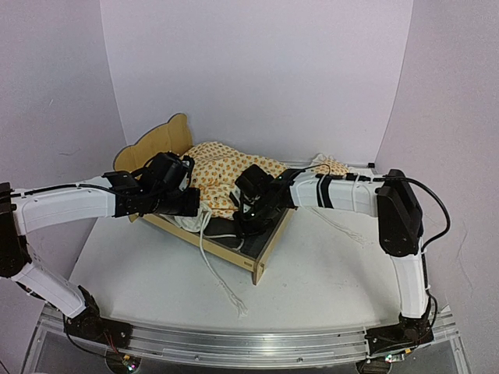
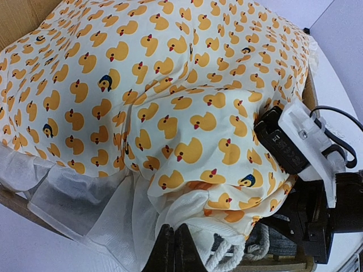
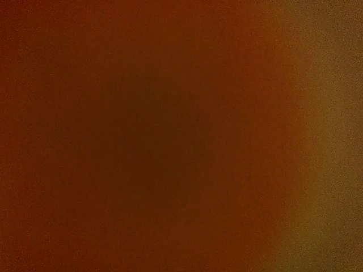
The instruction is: Set up the pet bed
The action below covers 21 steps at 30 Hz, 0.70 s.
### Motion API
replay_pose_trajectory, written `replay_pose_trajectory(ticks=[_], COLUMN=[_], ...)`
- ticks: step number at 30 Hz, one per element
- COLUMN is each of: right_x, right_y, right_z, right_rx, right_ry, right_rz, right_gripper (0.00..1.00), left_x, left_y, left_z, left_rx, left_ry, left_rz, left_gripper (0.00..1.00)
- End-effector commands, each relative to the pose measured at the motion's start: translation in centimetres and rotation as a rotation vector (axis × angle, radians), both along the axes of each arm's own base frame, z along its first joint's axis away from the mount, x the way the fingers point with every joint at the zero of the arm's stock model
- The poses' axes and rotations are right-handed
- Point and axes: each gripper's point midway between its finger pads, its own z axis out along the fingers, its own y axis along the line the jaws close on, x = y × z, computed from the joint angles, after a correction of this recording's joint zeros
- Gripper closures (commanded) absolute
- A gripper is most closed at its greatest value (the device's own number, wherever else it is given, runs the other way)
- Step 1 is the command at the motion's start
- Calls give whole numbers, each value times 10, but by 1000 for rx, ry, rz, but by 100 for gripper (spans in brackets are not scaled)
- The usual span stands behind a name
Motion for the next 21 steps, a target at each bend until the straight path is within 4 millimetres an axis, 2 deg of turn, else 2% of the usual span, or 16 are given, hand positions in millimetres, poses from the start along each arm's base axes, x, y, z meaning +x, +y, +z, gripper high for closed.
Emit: replay_pose_trajectory(ticks=[1,6,16,21], right_x=[-7,-20,-41,-52], right_y=[5,4,5,11], right_z=[5,14,44,40], right_rx=[38,78,210,243], right_ry=[16,63,121,173], right_rz=[4,9,2,14], right_gripper=[83,100,100,100], left_x=[10,10,10,11], left_y=[-5,-4,-3,-4], left_z=[24,24,24,25], left_rx=[-54,-54,-50,-53], left_ry=[-62,-63,-65,-65], left_rz=[13,15,20,19], left_gripper=[100,100,100,100])
